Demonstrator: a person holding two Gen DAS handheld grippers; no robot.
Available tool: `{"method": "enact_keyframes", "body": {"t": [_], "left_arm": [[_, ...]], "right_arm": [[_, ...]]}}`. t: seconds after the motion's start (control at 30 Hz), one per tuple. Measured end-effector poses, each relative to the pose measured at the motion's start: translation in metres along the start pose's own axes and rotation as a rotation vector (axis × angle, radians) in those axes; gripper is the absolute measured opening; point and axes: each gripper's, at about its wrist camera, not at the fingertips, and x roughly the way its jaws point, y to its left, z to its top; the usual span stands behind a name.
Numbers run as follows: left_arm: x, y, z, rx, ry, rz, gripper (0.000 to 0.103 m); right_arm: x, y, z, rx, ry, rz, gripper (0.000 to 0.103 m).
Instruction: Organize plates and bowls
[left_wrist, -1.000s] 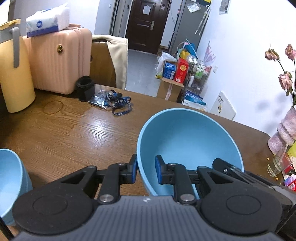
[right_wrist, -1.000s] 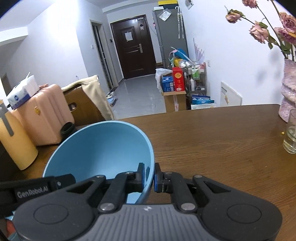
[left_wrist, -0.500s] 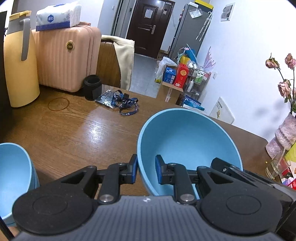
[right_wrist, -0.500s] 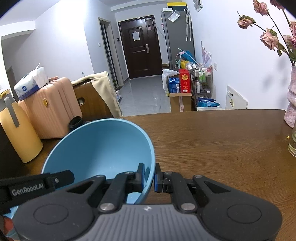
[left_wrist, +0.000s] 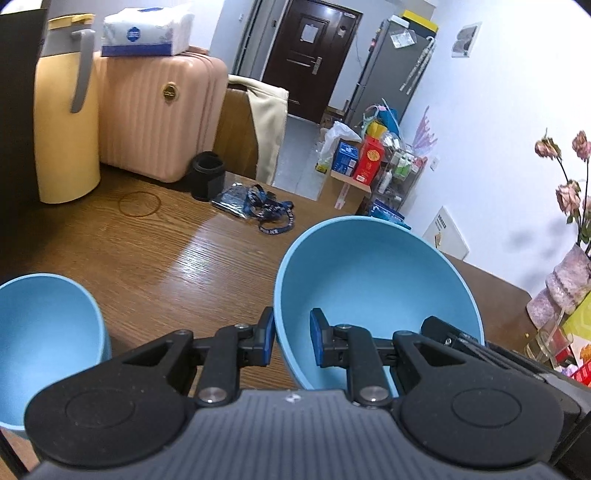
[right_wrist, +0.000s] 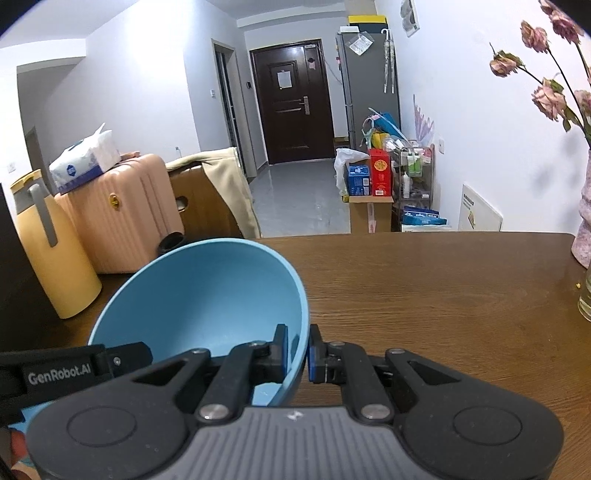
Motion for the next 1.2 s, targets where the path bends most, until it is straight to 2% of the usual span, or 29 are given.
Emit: {"method": "enact_keyframes", "body": {"t": [0.3, 0.63, 1.2], "left_arm": [[-0.022, 0.025, 0.009, -0.064, -0.031, 0.011, 0.020], [-0.044, 0.055, 0.018, -0.133, -0.071, 0.059, 0.021], [-0.070, 0.111, 0.012, -0.237, -0.091, 0.100, 0.021]], "right_arm": [[-0.011, 0.034, 0.007, -0.048, -0.001, 0.007, 0.010], [-0.012, 0.068, 0.011, -0.070, 0.022, 0.061, 0.010], [-0.017, 0.126, 0.003, -0.120, 0.049, 0.120, 0.010]]}}
